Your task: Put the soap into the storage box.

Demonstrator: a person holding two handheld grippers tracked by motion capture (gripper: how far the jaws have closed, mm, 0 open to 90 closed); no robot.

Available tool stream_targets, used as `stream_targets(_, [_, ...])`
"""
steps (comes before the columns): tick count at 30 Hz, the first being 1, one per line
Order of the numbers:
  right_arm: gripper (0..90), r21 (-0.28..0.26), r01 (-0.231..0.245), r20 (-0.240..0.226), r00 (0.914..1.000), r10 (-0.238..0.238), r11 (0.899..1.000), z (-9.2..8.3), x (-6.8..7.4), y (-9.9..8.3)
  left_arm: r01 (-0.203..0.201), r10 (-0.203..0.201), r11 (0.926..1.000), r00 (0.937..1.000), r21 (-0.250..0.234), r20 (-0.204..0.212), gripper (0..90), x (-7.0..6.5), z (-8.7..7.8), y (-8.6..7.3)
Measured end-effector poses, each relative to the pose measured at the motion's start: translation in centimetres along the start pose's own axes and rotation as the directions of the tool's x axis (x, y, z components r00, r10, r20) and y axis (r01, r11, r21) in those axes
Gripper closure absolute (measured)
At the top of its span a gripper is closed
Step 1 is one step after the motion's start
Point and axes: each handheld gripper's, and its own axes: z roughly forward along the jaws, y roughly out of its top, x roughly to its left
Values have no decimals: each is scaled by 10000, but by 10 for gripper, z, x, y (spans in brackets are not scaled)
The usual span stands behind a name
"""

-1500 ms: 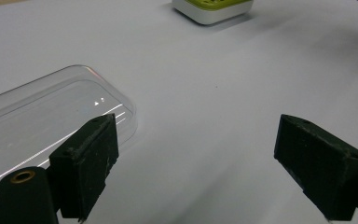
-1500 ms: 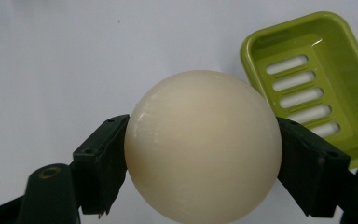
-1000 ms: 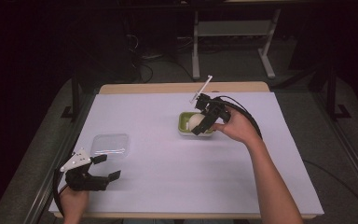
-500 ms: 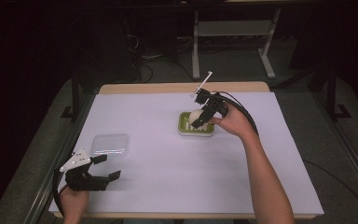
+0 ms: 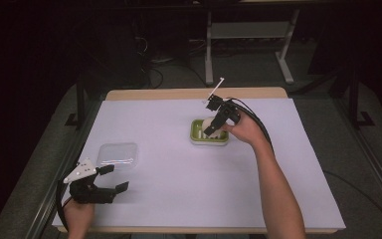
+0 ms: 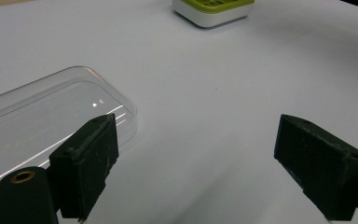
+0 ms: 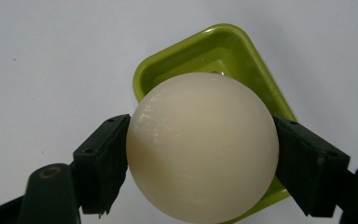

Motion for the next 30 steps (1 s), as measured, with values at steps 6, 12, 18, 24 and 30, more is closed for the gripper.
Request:
stream_targets(6, [224,-18,-194,87,9998,194,9998,7,-4,3,-7,7,10000,10000,-38,5,130,0,-1,0])
stream_targets(12, [223,110,-253,180,9995,251,9996,13,-5,3,9,-9,10000,10000,-54,-6,130,0,-1,0])
stream_targets(18, [223,50,-439,338,9985,437,9990,14,-8,4,2,-2,10000,10000,-21,1,130,0,-1,0])
stream_targets(24, [223,52,-473,313,9984,471,9989,18,-10,4,25,-25,10000,10000,-69,1,130,0,-1,-1])
stream_targets(30, [223,69,-548,241,9982,546,9985,20,-10,5,48,-48,10000,10000,-85,-8,130,0,-1,-1])
